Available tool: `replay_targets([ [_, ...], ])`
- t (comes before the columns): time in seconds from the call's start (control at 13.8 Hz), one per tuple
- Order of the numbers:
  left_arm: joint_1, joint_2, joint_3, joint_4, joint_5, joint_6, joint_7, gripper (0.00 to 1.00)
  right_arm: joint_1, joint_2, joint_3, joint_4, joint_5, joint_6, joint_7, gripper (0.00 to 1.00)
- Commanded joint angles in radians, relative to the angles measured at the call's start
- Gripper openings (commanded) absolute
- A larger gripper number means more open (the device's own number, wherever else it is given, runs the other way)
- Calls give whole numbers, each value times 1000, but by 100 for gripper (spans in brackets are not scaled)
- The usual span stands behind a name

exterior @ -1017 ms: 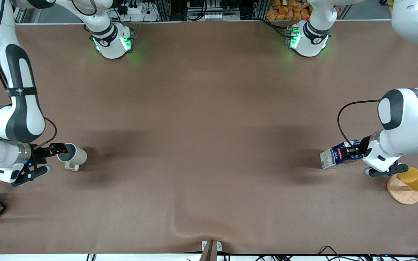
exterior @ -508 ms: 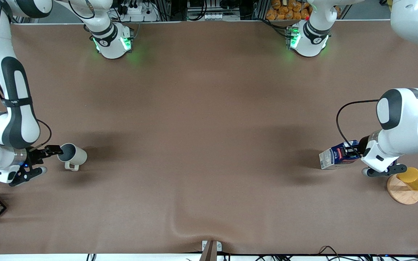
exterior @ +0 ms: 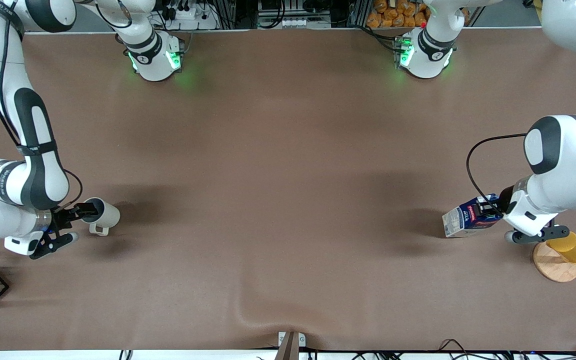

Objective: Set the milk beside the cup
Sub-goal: 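Close the right gripper on the white mug rim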

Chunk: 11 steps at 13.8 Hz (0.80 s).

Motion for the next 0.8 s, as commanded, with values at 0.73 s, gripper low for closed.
replay_targets([
  [0.73,0,-52,-4,5,20,-25,4,37,-6,-12,6,20,-12,-40,-43,0],
])
